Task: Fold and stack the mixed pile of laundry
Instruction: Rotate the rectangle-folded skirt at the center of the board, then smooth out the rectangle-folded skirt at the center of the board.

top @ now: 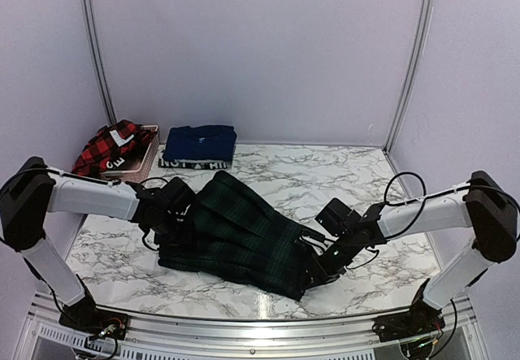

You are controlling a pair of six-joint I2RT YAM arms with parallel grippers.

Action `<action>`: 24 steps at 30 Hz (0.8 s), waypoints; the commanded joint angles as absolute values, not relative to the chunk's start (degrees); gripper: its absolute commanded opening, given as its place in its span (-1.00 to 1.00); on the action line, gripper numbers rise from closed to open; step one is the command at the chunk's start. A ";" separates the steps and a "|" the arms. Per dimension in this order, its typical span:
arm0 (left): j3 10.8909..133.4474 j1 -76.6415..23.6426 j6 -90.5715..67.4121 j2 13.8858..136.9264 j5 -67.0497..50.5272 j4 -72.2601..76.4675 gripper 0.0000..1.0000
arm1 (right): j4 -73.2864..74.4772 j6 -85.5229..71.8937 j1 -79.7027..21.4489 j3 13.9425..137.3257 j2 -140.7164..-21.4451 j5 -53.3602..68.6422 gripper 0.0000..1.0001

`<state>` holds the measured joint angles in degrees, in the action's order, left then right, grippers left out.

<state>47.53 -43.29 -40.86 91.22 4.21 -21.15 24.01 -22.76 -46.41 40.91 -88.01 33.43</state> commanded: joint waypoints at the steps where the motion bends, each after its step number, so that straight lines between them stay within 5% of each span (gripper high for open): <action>1: 54.53 -38.08 -34.06 99.62 10.66 -26.24 0.23 | 26.70 -21.31 -49.19 43.59 -85.58 41.26 -0.17; 4: 60.91 -36.42 -29.37 97.98 12.94 -28.44 0.60 | 32.62 -16.87 -47.81 52.01 -83.41 42.21 0.02; 7: 63.26 -36.39 -27.02 92.35 11.74 -29.10 0.71 | 36.64 -13.72 -41.52 59.27 -83.56 41.66 0.08; 15: 58.63 -41.56 -23.97 83.69 0.79 -25.36 0.75 | 35.91 -11.19 -33.05 65.32 -91.86 30.48 0.10; 24: 57.17 -45.97 -24.40 94.15 -0.75 -22.54 0.62 | 33.58 -7.92 -32.52 64.23 -98.86 30.13 0.13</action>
